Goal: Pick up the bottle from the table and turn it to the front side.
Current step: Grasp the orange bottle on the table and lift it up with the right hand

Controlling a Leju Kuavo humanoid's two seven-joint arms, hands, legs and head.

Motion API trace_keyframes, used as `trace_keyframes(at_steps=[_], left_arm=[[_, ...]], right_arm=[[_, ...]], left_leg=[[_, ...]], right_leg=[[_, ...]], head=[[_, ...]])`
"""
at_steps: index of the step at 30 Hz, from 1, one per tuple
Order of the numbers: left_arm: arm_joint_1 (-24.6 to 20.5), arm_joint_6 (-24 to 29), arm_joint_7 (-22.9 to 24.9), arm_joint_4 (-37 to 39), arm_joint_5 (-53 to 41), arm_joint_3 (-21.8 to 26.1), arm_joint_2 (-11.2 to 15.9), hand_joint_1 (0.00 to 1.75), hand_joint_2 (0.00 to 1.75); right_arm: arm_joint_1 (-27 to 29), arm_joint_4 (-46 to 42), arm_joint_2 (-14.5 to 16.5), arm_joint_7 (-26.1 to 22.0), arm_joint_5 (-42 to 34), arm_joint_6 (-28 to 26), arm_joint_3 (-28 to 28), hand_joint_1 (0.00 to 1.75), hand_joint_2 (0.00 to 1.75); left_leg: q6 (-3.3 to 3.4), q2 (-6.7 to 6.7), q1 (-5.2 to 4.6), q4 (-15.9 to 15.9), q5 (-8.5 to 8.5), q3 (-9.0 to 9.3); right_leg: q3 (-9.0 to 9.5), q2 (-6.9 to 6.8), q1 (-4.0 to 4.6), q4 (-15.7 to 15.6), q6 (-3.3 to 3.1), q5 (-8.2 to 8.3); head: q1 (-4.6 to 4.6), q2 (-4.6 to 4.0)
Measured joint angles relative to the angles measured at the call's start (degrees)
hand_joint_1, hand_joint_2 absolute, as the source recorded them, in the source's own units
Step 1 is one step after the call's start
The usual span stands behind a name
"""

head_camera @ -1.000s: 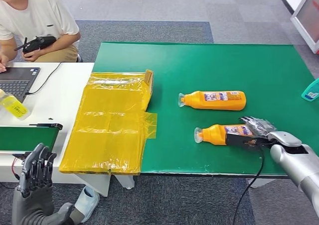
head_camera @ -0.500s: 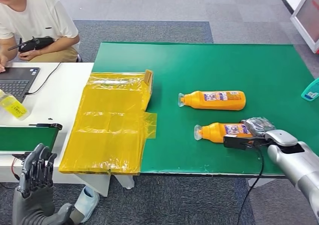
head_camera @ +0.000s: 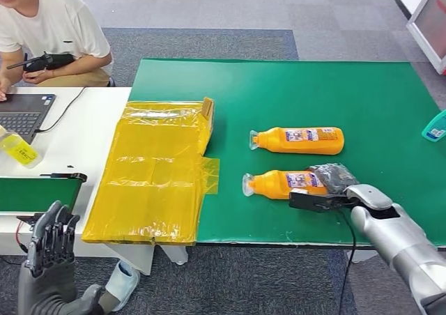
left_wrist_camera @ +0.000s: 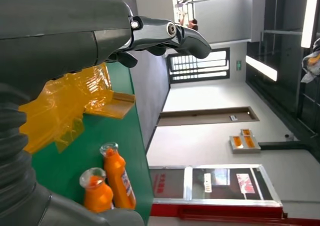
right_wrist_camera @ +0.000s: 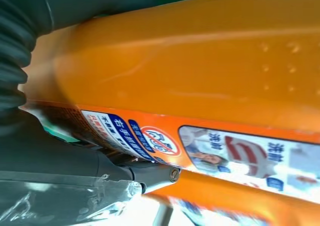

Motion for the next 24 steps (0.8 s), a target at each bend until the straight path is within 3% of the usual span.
trace_keyframes(at_steps=[4, 8, 15, 18, 24], left_arm=[[-0.4, 0.7, 0.0, 0.7, -2.1, -0.7, -0.1, 0.00, 1.75], [-1.6, 2.3, 0.7, 2.3, -2.5, -1.9, 0.4, 0.00, 1.75], [-7.5, 5.2, 3.9, 6.7, -2.0, -4.5, 3.4, 0.00, 1.75], [-9.5, 6.9, 5.2, 7.6, -1.7, -7.0, 5.4, 0.00, 1.75], [-12.2, 7.5, 6.3, 8.5, -0.5, -10.0, 9.5, 0.00, 1.75]], right_arm=[[6.8, -6.5, 3.4, -3.1, -3.8, -2.4, -5.2, 1.75, 1.75], [10.8, -11.3, 8.5, -6.0, -7.8, -1.1, -9.7, 1.75, 1.75], [12.8, -17.1, 22.8, -11.3, -21.4, 3.3, -18.0, 1.75, 1.75], [14.5, -19.5, 28.3, -11.9, -21.9, 3.4, -20.2, 1.75, 1.75], [15.9, -19.7, 34.0, -14.0, -21.6, 2.5, -20.8, 1.75, 1.75]], left_leg=[[-0.11, 0.00, 0.08, 0.0, -0.11, 0.03], [-0.17, 0.01, 0.13, 0.0, -0.10, 0.00], [-0.29, 0.03, 0.20, 0.0, 0.07, -0.05], [-0.31, 0.02, 0.23, 0.0, 0.07, -0.06], [-0.33, 0.03, 0.23, 0.0, 0.03, -0.12]], right_leg=[[0.01, 0.01, 0.08, 0.0, -0.10, -0.08], [-0.03, 0.03, 0.13, 0.0, -0.15, -0.09], [-0.14, 0.03, 0.19, 0.0, -0.20, -0.04], [-0.14, 0.03, 0.21, 0.0, -0.21, -0.06], [-0.18, 0.04, 0.21, 0.0, -0.23, -0.09]], head=[[0.01, 0.00], [0.00, 0.00], [-0.01, 0.00], [-0.01, 0.00], [0.00, 0.00]])
